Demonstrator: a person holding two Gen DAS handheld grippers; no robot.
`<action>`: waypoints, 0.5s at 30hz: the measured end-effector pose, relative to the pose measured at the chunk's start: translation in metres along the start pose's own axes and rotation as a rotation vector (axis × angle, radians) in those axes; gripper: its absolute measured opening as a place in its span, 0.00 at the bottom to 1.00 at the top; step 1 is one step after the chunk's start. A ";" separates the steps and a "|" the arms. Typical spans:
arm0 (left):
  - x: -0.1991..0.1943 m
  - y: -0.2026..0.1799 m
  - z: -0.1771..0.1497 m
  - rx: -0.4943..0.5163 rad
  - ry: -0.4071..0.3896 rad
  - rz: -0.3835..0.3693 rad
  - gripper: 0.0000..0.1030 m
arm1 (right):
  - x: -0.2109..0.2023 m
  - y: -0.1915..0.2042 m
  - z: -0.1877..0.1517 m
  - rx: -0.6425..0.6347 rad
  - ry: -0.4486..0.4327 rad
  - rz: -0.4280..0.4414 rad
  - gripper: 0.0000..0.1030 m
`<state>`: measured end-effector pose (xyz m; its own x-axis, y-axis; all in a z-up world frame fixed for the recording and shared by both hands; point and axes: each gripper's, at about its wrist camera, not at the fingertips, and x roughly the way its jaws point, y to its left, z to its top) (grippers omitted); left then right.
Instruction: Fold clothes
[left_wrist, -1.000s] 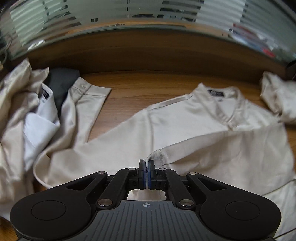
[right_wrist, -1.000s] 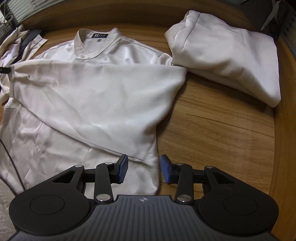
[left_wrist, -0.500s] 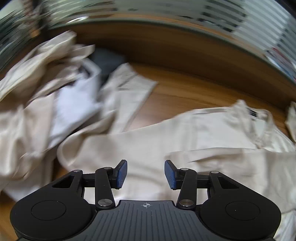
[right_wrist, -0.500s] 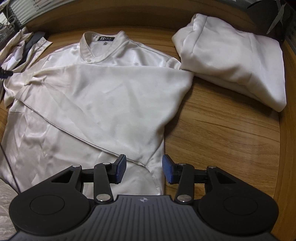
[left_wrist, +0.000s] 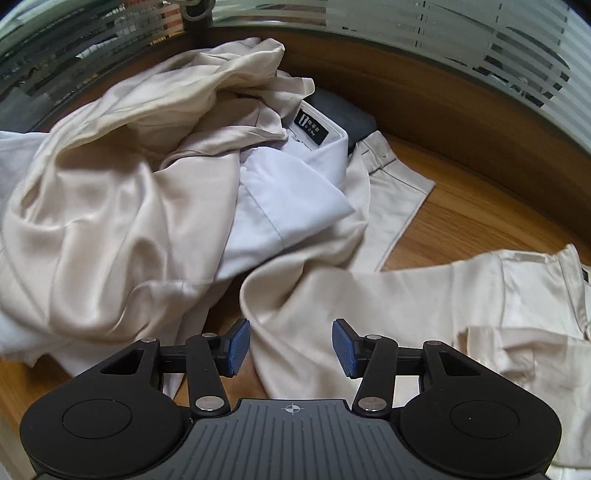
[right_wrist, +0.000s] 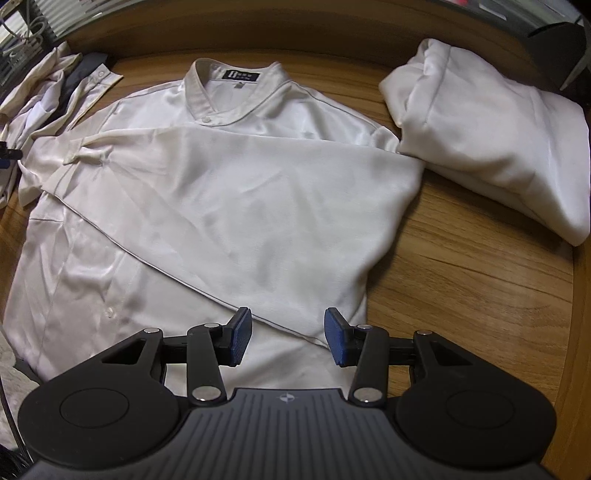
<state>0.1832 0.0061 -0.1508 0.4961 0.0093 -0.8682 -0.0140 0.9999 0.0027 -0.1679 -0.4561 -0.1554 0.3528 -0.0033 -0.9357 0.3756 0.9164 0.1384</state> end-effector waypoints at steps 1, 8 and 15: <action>0.005 -0.001 0.003 -0.004 -0.003 0.008 0.51 | 0.000 0.003 0.002 0.000 -0.001 0.001 0.48; 0.037 -0.005 0.018 -0.003 -0.014 0.028 0.51 | -0.003 0.022 0.016 -0.004 -0.016 0.011 0.48; 0.058 -0.003 0.020 0.001 0.013 0.033 0.47 | -0.007 0.038 0.027 0.030 -0.043 0.038 0.48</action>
<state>0.2291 0.0039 -0.1914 0.4844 0.0419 -0.8739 -0.0295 0.9991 0.0315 -0.1329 -0.4325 -0.1352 0.4041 0.0137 -0.9146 0.3861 0.9039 0.1841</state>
